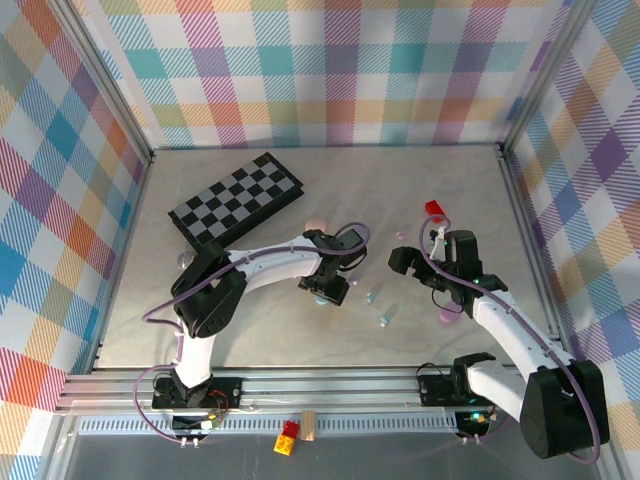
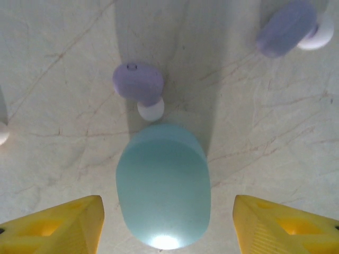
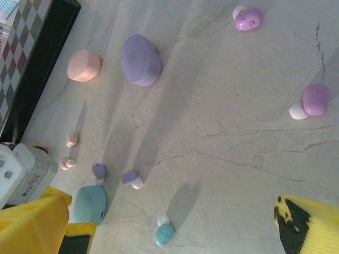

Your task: Insert the wireless bluetooth earbuds into the charging case

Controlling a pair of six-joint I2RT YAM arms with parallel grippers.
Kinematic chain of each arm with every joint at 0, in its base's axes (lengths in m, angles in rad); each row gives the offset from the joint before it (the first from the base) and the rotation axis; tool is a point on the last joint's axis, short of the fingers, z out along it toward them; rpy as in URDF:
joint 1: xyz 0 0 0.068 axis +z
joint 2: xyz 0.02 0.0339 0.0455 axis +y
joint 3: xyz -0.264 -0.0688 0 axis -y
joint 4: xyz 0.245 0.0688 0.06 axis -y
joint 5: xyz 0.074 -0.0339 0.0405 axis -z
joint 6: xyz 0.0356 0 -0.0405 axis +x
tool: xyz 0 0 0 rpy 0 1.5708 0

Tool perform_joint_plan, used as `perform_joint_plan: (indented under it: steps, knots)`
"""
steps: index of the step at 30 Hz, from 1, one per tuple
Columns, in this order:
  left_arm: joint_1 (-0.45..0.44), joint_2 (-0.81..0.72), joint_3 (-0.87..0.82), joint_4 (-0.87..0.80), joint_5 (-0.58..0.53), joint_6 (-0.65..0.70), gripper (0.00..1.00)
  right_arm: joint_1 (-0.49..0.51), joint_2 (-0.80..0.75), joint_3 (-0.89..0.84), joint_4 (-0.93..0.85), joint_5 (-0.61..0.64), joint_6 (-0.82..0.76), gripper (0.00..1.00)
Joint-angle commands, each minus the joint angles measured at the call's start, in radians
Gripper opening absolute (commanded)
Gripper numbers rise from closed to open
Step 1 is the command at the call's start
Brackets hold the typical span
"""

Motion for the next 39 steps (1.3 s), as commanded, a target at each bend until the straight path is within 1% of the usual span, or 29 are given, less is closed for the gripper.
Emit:
perform_joint_plan:
  steps: [1, 12, 14, 18, 22, 24, 27, 28, 29, 32, 36, 37, 39]
  knots:
    - [0.013, 0.029, 0.034, -0.016, 0.015, 0.015, 0.64, 0.005, -0.001, -0.013, 0.037, -0.005, 0.024, 0.99]
    - [0.033, 0.065, 0.037, 0.017, 0.022, 0.015, 0.64, 0.007, -0.002, -0.017, 0.041, -0.007, 0.026, 0.99]
    - [0.033, 0.073, 0.04, 0.025, 0.025, 0.014, 0.61, 0.006, -0.005, -0.017, 0.037, -0.007, 0.027, 0.99]
    - [0.035, 0.082, 0.043, 0.035, 0.021, 0.009, 0.61, 0.006, -0.008, -0.02, 0.038, -0.001, 0.026, 0.99]
    - [0.035, 0.094, 0.045, 0.048, 0.03, 0.001, 0.55, 0.006, -0.008, -0.025, 0.045, -0.005, 0.034, 0.99]
    - [0.035, 0.093, 0.045, 0.048, 0.034, 0.0, 0.5, 0.007, -0.008, -0.023, 0.041, -0.005, 0.033, 0.99]
    - [0.035, 0.085, 0.044, 0.046, 0.029, -0.001, 0.44, 0.006, -0.003, -0.024, 0.04, -0.005, 0.031, 0.99]
    - [0.035, 0.083, 0.04, 0.047, 0.027, -0.002, 0.4, 0.007, 0.001, -0.024, 0.043, -0.008, 0.032, 0.99]
    - [0.035, 0.076, 0.038, 0.047, 0.025, -0.003, 0.37, 0.007, 0.002, -0.024, 0.049, -0.012, 0.034, 0.99]
    - [0.036, 0.048, 0.029, 0.052, 0.008, -0.012, 0.36, 0.011, 0.007, -0.034, 0.086, -0.018, 0.038, 0.99]
    - [0.037, -0.027, 0.01, 0.066, -0.07, -0.04, 0.36, 0.01, -0.031, -0.089, 0.198, -0.022, 0.038, 0.99]
    - [0.041, -0.053, 0.0, 0.082, -0.076, -0.056, 0.36, 0.011, -0.049, -0.109, 0.237, -0.021, 0.039, 0.99]
    - [0.053, -0.106, -0.034, 0.136, -0.044, -0.107, 0.36, 0.011, -0.07, -0.127, 0.278, -0.023, 0.038, 0.99]
